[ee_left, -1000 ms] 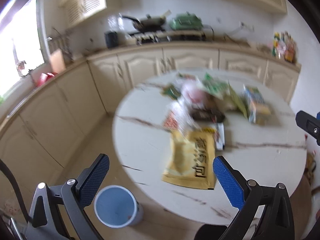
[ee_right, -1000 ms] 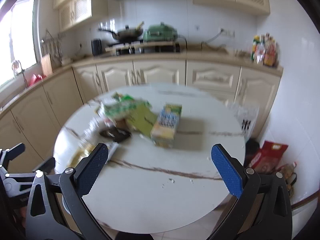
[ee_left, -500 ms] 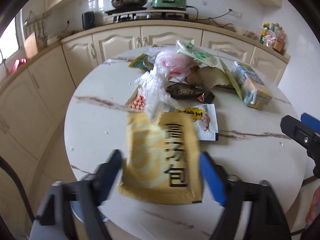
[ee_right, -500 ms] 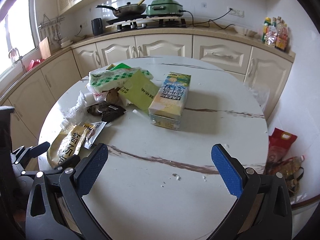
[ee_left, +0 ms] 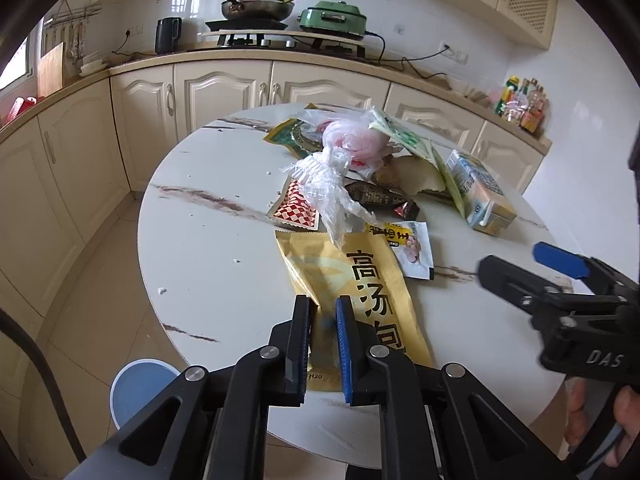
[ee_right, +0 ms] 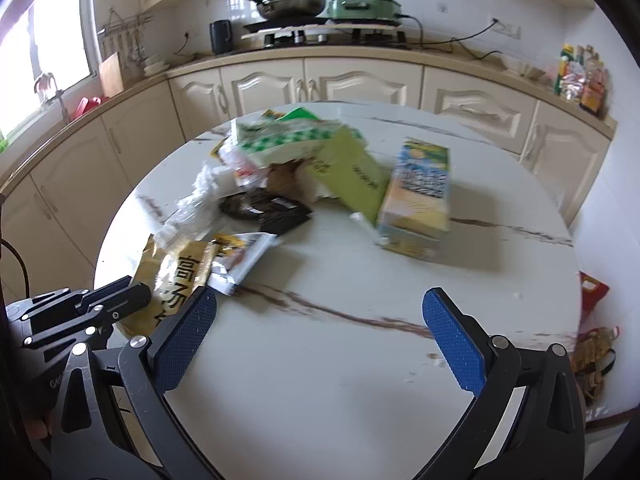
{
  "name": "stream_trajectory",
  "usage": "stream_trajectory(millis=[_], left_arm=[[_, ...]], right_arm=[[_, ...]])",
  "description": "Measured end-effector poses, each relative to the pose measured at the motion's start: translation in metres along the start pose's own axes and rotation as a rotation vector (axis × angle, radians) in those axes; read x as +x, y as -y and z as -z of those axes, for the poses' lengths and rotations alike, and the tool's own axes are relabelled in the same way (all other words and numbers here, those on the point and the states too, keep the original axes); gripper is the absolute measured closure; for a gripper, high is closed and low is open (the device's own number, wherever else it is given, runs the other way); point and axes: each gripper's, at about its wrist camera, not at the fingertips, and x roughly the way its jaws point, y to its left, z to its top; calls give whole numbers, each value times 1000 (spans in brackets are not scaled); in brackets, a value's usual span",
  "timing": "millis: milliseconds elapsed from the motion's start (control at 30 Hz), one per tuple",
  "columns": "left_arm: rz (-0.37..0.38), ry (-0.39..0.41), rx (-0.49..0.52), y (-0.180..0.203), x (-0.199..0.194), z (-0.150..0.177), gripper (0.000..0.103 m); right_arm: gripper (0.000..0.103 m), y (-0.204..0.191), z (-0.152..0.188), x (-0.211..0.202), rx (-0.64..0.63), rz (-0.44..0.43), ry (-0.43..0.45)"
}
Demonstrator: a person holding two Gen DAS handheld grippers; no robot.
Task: Collect trash
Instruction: 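Reach the left tool to the gold packet and close on it, then grasp the milk carton with the right tool while the left tool holds the gold packet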
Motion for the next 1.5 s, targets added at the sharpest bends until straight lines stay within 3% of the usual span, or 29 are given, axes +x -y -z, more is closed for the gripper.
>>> stream_trajectory(millis=[100,167,233,367,400,433,533,633,667,867,1333,1500], left_arm=[[21,-11,-44,-10,-2,-2,85],[-10,-25,-62,-11,-5,-3,49],[-25,-8,-53,-12,-10,-2,44],[-62,-14,22,-1,-9,2,46],[-53,-13,32,3,-11,3,51],[-19,-14,28,2,-13,4,65],[-12,-13,33,8,-18,5,70],[-40,7,23,8,-19,0,92],[-42,9,22,12,-14,-4,95],[-31,23,12,16,-17,-7,98],[29,108,-12,19,-62,-14,100],[27,135,-14,18,-79,-18,100]], right_arm=[[0,-4,0,5,12,-14,-16],[0,-3,0,5,18,-8,-15],[0,1,1,4,26,0,-12],[0,9,2,3,48,6,-15],[0,11,2,3,50,6,-16],[0,12,2,3,51,4,-16],[0,17,3,4,61,2,-19],[0,19,4,5,64,-2,-19],[0,19,5,5,65,-3,-18],[0,18,6,6,63,-9,-25],[0,28,4,2,91,-14,-6],[0,41,1,-3,119,24,23]])
